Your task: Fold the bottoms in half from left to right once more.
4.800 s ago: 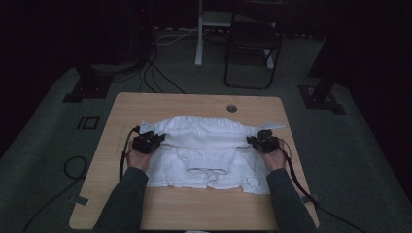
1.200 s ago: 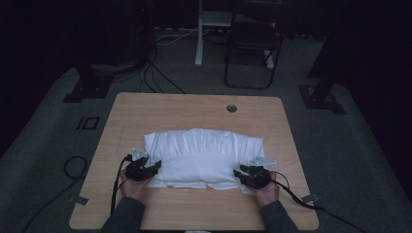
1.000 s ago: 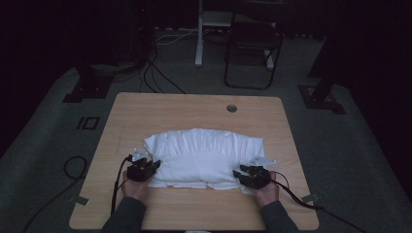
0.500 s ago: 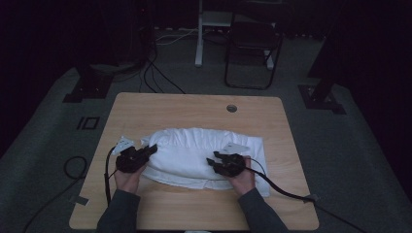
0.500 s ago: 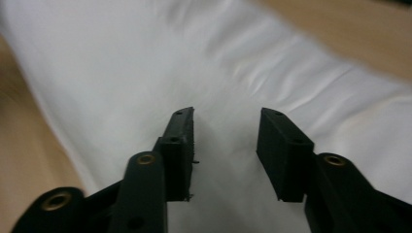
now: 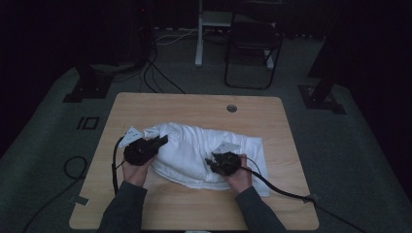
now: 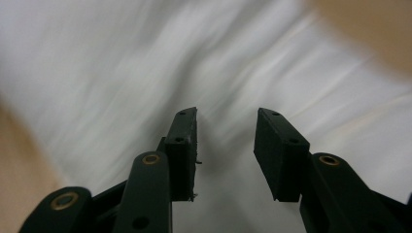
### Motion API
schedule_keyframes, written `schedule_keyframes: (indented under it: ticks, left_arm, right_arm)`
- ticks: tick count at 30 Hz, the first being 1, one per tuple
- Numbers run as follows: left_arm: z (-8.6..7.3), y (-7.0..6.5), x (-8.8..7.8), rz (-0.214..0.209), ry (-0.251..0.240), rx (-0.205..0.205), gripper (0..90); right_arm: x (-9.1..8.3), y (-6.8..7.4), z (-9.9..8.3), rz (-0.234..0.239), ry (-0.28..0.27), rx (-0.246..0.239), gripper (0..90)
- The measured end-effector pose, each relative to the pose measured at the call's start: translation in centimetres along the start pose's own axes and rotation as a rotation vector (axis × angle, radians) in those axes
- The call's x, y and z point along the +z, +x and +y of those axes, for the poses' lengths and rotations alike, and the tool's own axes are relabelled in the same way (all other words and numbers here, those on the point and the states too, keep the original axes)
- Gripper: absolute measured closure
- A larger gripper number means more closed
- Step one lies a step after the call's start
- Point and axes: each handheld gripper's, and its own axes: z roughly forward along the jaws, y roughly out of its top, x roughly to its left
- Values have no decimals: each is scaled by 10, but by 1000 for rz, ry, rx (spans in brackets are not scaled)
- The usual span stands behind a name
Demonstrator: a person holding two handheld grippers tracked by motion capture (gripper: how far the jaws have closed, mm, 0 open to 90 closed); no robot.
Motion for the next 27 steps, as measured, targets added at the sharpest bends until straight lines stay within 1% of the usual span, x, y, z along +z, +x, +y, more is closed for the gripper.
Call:
schedule_keyframes:
  ticks: [1, 2, 3, 5, 7, 8, 9, 10, 12, 13, 14, 15, 16, 17, 18, 19, 21, 22, 23, 24, 25, 26, 27]
  left_arm:
    - [1, -1, 1, -2, 3, 4, 834]
    - [1, -2, 2, -4, 4, 8, 834]
    - [2, -3, 2, -6, 5, 15, 834]
    - [2, -5, 4, -8, 3, 22, 834]
    - [3, -7, 6, -19, 6, 28, 834]
    - [3, -8, 7, -22, 8, 32, 834]
    - [4, -10, 8, -28, 10, 37, 834]
    - [4, -11, 9, -31, 12, 42, 834]
    - [4, -13, 11, -38, 21, 54, 834]
    - [4, -15, 12, -40, 23, 58, 834]
    - [4, -16, 14, -40, 27, 63, 834]
    - [4, -17, 15, -45, 26, 62, 834]
    - [4, -18, 15, -47, 25, 63, 834]
    - [4, -19, 16, -47, 27, 70, 834]
    - [4, -20, 16, -46, 27, 72, 834]
    - [4, -20, 16, -44, 28, 74, 834]
    - [4, -18, 15, -38, 29, 74, 834]
    - [4, -17, 15, -36, 29, 73, 834]
    - [4, -17, 15, -36, 29, 73, 834]
    - [4, -16, 15, -34, 28, 68, 834]
    - [4, -15, 15, -34, 27, 63, 834]
    - [4, -15, 15, -35, 25, 63, 834]
    - [5, -16, 16, -36, 21, 59, 834]
  right_arm:
    - [-3, -8, 6, -14, -16, 25, 598]
    - [-3, -16, 11, -31, -19, 48, 597]
    - [-1, -23, 16, -45, -18, 53, 597]
    - [11, -33, 23, -49, -19, 71, 599]
    - [28, -41, 28, -60, 0, 79, 603]
    - [38, -44, 30, -72, 13, 82, 606]
    - [47, -47, 32, -73, 30, 93, 607]
    - [58, -51, 33, -75, 49, 114, 608]
    - [71, -54, 32, -83, 69, 140, 614]
    - [77, -56, 31, -76, 85, 159, 619]
    - [85, -57, 28, -77, 117, 161, 622]
    - [91, -58, 25, -72, 159, 152, 622]
    - [95, -58, 23, -62, 176, 141, 621]
    - [93, -57, 22, -65, 167, 129, 612]
    - [88, -57, 23, -67, 159, 123, 583]
    - [81, -56, 23, -62, 144, 128, 559]
    - [61, -53, 23, -36, 99, 117, 527]
    - [48, -50, 22, -29, 79, 102, 522]
    - [48, -50, 22, -29, 79, 102, 522]
    - [36, -45, 19, -26, 54, 88, 523]
    - [15, -34, 12, 2, 33, 49, 521]
    - [8, -28, 7, 13, 31, 29, 521]
    - [4, -21, 2, 24, 43, 3, 521]
